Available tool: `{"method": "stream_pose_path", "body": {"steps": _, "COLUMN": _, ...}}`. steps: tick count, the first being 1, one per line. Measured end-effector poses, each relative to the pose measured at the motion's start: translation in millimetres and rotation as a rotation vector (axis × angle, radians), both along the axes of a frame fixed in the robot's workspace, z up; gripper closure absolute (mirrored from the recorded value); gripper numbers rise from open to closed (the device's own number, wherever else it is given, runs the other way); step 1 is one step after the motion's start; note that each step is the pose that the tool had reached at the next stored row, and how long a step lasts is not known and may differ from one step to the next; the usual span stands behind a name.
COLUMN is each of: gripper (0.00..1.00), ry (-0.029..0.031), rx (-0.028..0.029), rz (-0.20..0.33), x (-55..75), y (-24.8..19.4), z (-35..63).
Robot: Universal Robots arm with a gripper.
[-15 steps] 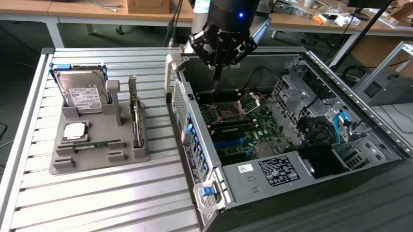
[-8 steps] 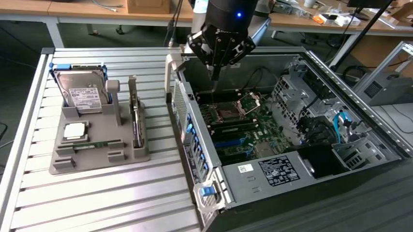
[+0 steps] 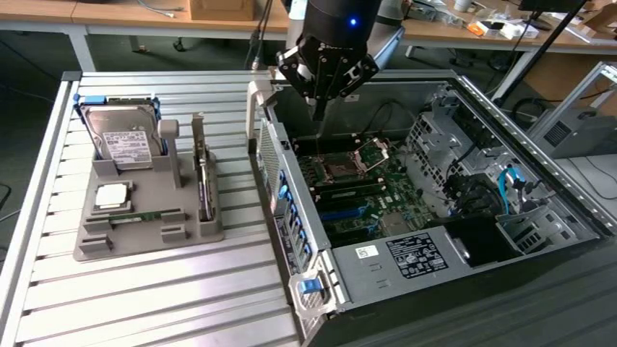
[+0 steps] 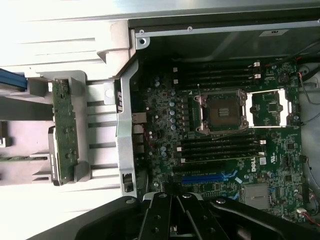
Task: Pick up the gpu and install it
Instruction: 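Reach for the gpu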
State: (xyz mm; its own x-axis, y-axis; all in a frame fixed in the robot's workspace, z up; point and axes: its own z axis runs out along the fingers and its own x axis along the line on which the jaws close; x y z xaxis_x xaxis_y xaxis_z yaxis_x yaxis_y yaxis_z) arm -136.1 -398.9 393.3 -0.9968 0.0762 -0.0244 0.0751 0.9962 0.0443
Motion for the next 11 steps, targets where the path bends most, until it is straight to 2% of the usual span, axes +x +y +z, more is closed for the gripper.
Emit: {"method": "stream_pose_path", "body": {"steps": 11, "gripper": 0.89, "ry": 0.0, "rx": 0.0, "rz": 0.0, "x": -6.7, "y": 0.0, "z": 0.0}}
